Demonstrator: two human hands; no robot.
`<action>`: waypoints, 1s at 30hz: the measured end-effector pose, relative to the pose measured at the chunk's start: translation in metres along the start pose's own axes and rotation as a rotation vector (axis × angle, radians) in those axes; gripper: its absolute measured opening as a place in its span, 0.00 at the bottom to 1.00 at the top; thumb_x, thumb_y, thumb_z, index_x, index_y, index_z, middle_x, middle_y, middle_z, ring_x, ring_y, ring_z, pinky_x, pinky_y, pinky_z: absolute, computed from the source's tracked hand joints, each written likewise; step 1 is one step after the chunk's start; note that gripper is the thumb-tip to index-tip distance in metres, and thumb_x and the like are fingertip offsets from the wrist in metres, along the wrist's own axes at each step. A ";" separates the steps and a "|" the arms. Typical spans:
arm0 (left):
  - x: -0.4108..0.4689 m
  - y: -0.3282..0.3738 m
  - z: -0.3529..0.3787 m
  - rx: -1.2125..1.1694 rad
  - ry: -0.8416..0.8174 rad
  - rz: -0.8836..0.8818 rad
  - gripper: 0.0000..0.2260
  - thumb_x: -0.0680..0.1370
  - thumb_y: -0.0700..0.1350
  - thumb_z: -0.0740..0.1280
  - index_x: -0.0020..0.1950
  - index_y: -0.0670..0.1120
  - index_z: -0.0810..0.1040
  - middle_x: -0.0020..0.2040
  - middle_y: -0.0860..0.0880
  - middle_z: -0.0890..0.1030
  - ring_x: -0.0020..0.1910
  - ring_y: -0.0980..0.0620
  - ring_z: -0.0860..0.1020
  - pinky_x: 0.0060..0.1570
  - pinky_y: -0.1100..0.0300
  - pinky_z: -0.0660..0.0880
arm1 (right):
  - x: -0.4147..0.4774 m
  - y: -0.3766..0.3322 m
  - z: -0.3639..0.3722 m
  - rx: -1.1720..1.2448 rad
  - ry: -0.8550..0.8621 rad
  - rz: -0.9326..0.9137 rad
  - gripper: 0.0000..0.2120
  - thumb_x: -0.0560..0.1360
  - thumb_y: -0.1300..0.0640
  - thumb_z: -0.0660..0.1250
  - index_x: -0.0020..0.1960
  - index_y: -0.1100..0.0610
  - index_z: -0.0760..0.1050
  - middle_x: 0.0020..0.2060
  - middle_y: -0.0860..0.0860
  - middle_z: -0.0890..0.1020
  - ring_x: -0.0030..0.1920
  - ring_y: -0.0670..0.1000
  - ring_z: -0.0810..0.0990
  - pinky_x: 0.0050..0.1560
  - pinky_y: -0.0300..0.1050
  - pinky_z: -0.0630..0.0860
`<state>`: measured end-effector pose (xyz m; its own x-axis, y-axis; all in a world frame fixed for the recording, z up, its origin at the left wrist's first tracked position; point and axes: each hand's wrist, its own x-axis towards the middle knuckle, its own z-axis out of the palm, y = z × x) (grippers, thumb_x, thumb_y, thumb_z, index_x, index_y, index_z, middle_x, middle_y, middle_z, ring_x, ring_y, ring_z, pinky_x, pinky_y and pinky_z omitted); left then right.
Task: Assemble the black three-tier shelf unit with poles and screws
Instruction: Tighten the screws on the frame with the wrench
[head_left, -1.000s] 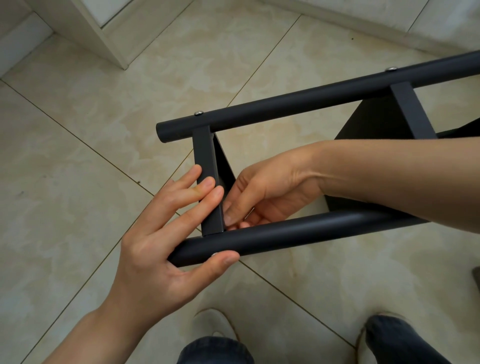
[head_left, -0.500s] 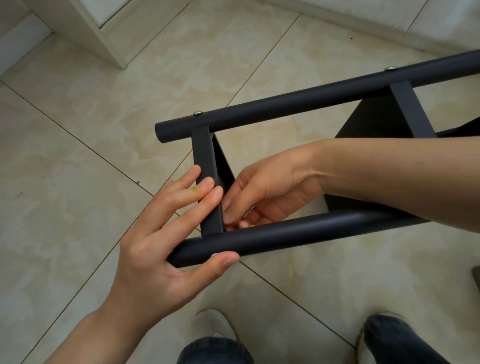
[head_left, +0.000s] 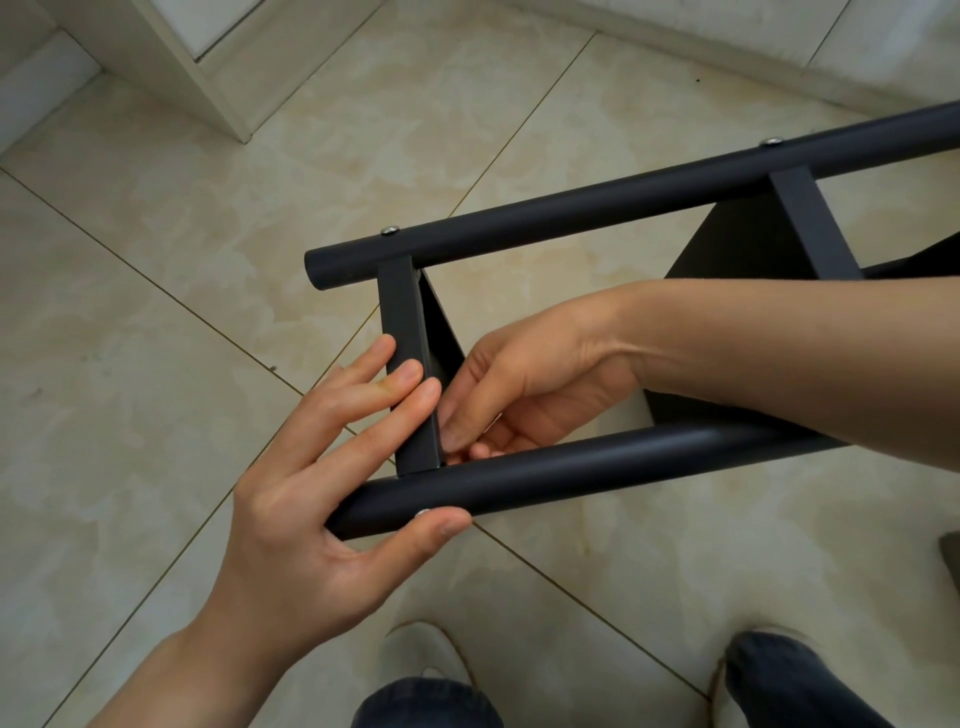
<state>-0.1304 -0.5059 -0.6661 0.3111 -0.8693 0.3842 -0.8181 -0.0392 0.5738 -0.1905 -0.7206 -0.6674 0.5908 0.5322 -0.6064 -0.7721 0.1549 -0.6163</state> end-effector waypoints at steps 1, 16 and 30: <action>0.000 0.000 0.000 -0.002 -0.001 -0.004 0.26 0.80 0.59 0.67 0.67 0.40 0.74 0.67 0.46 0.75 0.74 0.44 0.71 0.73 0.47 0.69 | -0.001 -0.001 0.000 -0.011 -0.001 0.000 0.05 0.76 0.62 0.66 0.48 0.61 0.81 0.40 0.54 0.81 0.37 0.46 0.79 0.48 0.43 0.81; 0.000 -0.001 0.000 -0.013 -0.008 -0.017 0.26 0.79 0.58 0.67 0.67 0.40 0.74 0.67 0.46 0.75 0.75 0.44 0.71 0.73 0.50 0.68 | 0.001 0.000 0.003 0.005 0.023 -0.009 0.07 0.80 0.64 0.63 0.46 0.61 0.80 0.37 0.53 0.82 0.37 0.47 0.81 0.46 0.42 0.81; 0.001 -0.001 0.001 -0.012 0.002 -0.011 0.27 0.79 0.58 0.67 0.67 0.38 0.73 0.66 0.45 0.75 0.74 0.43 0.71 0.73 0.51 0.68 | 0.007 -0.001 0.011 -0.050 0.112 0.005 0.09 0.81 0.62 0.62 0.46 0.63 0.78 0.33 0.53 0.82 0.33 0.47 0.81 0.43 0.42 0.81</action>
<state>-0.1299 -0.5072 -0.6669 0.3214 -0.8676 0.3794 -0.8087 -0.0431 0.5867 -0.1884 -0.7081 -0.6652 0.6119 0.4358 -0.6601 -0.7640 0.1097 -0.6358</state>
